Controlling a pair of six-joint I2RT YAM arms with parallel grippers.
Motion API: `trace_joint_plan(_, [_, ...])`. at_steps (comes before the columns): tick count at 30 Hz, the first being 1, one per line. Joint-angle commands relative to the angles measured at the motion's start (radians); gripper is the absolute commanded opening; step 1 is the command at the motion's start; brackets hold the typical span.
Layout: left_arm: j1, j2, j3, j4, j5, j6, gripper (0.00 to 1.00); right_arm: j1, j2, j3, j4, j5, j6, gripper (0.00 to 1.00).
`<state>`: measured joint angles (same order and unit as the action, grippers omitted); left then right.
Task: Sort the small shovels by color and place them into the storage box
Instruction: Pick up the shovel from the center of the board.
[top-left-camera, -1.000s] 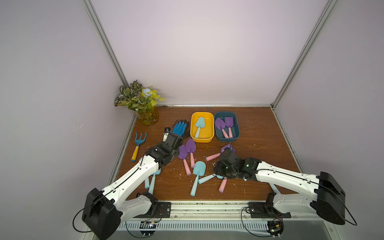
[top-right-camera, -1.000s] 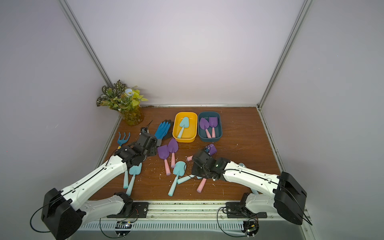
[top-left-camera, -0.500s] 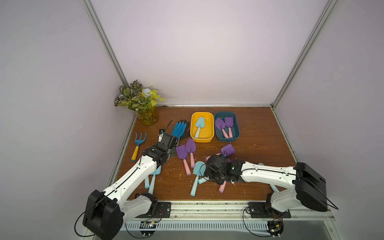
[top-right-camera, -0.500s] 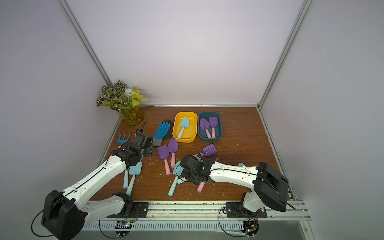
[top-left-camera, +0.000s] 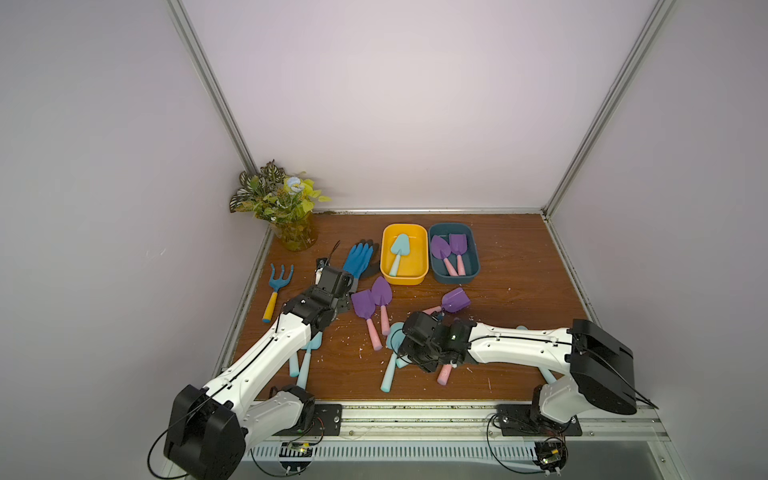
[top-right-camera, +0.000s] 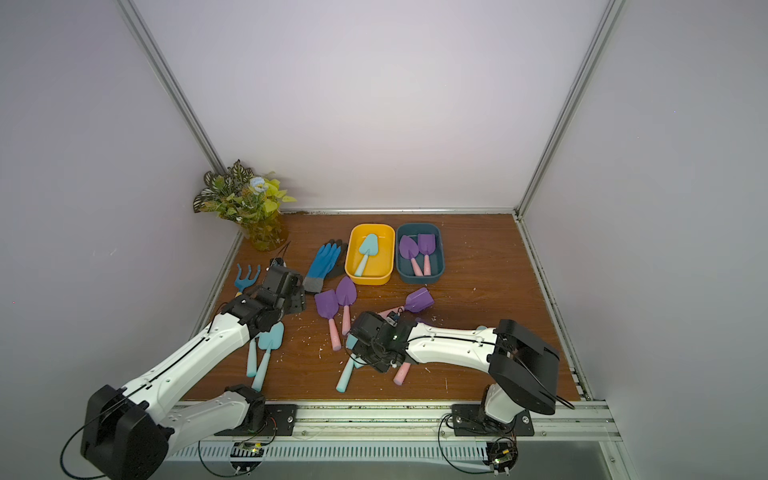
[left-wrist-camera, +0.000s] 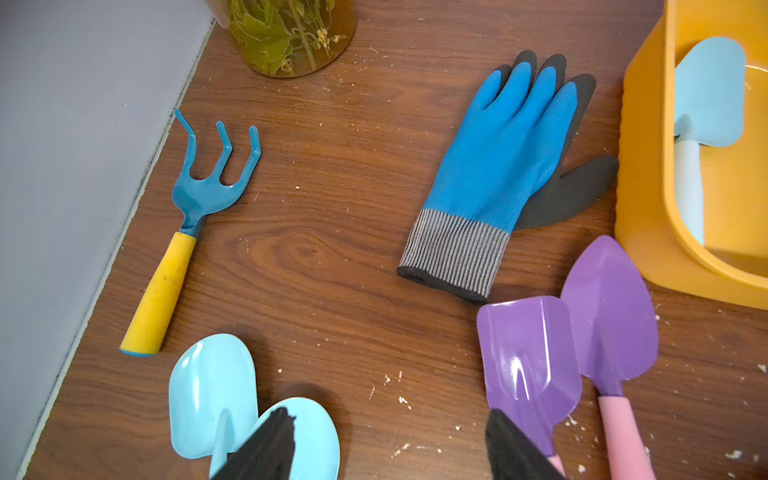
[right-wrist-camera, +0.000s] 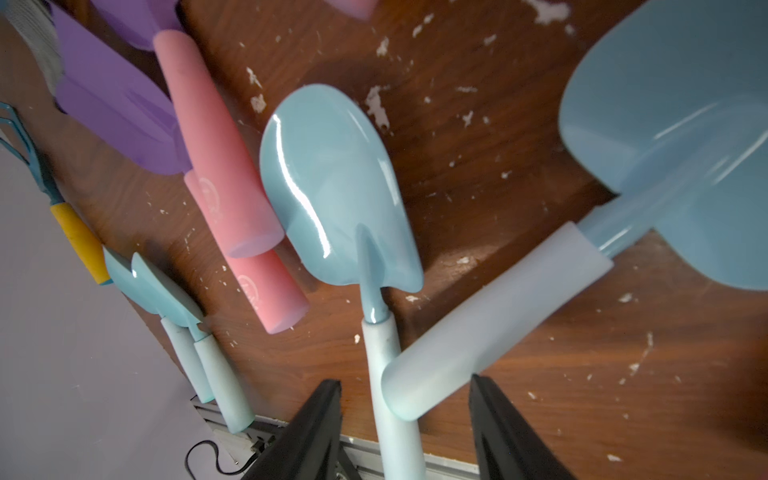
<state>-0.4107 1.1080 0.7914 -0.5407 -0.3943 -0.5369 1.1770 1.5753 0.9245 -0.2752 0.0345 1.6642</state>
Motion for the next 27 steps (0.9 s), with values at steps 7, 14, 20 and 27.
trace_joint_plan(7, [0.024, 0.000, -0.012, 0.016, 0.029, 0.015, 0.75, 0.021, 0.036, 0.006, 0.026, -0.038, 0.036, 0.55])
trace_joint_plan(14, [0.029, -0.010, -0.018, 0.014, 0.022, 0.017, 0.75, 0.024, 0.048, -0.006, 0.039, -0.054, 0.044, 0.52])
trace_joint_plan(20, [0.030, -0.008, -0.017, 0.013, 0.023, 0.017, 0.75, 0.025, 0.028, -0.038, 0.045, -0.038, 0.063, 0.50])
trace_joint_plan(27, [0.031, -0.007, -0.016, 0.014, 0.024, 0.017, 0.75, 0.024, 0.020, -0.056, 0.047, -0.031, 0.074, 0.49])
